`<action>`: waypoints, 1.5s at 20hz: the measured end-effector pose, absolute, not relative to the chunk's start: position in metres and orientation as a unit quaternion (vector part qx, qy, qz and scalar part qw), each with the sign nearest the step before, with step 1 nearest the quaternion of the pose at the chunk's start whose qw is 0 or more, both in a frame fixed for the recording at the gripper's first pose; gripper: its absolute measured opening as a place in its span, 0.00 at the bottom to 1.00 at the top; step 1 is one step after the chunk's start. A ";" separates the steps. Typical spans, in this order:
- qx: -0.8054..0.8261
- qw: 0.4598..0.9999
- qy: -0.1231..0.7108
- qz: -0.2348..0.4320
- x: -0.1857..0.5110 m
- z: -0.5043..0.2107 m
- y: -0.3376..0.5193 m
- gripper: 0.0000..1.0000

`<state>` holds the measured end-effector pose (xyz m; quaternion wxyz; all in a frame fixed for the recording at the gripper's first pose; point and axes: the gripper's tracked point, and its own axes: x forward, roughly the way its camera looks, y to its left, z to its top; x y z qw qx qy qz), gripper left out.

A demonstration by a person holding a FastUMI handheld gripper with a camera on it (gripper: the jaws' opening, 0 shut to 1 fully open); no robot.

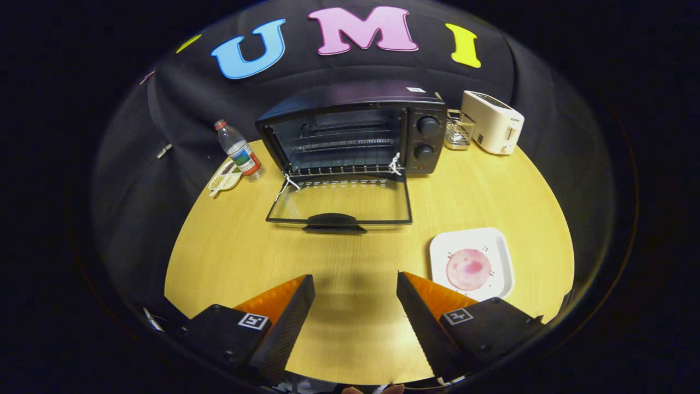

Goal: Open the toaster oven, put the food inside, and close the toaster oven door.

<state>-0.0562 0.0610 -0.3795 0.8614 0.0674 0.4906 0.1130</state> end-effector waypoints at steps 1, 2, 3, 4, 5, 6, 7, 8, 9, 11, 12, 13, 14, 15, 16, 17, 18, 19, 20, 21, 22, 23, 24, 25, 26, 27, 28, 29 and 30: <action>0.062 0.852 0.508 0.114 -0.059 -0.378 0.043 0.99; 0.054 0.840 0.526 0.118 -0.064 -0.379 0.026 0.99; 0.048 0.827 0.546 0.124 -0.068 -0.380 0.010 0.99; 0.047 0.816 0.561 0.131 -0.071 -0.381 -0.004 0.99; 0.046 0.806 0.574 0.134 -0.072 -0.383 -0.019 0.99; 0.046 0.799 0.585 0.135 -0.073 -0.387 -0.035 0.99; 0.046 0.794 0.592 0.132 -0.070 -0.392 -0.050 0.99; 0.045 0.790 0.598 0.127 -0.064 -0.399 -0.065 0.99; 0.045 0.786 0.605 0.119 -0.058 -0.407 -0.081 0.99; 0.050 0.776 0.621 0.102 -0.046 -0.429 -0.107 0.99; 0.055 0.768 0.630 0.095 -0.041 -0.440 -0.118 0.99; 0.058 0.762 0.639 0.088 -0.034 -0.451 -0.127 0.99; 0.059 0.755 0.647 0.084 -0.029 -0.462 -0.134 0.99; 0.059 0.749 0.655 0.080 -0.024 -0.473 -0.140 0.99; 0.060 0.742 0.663 0.077 -0.020 -0.483 -0.144 0.99; 0.059 0.736 0.670 0.077 -0.016 -0.493 -0.147 0.98; 0.055 0.731 0.676 0.075 -0.013 -0.500 -0.150 0.96; 0.047 0.726 0.682 0.073 -0.011 -0.508 -0.153 0.96; 0.041 0.719 0.689 0.079 -0.013 -0.516 -0.153 0.97; 0.023 0.712 0.697 0.081 -0.016 -0.524 -0.157 0.86; 0.002 0.701 0.708 0.086 -0.021 -0.521 -0.163 0.76; -0.001 0.704 0.704 0.089 -0.019 -0.529 -0.160 0.58; 0.008 0.694 0.714 0.096 -0.020 -0.531 -0.159 0.40; 0.016 0.692 0.714 0.106 -0.018 -0.529 -0.157 0.22; 0.026 0.690 0.714 0.115 -0.017 -0.529 -0.156 0.21; 0.045 0.684 0.716 0.128 -0.020 -0.528 -0.155 0.08; 0.065 0.685 0.713 0.134 -0.019 -0.527 -0.157 0.08; 0.085 0.688 0.708 0.135 -0.020 -0.521 -0.158 0.05; 0.107 0.694 0.700 0.134 -0.019 -0.526 -0.156 0.05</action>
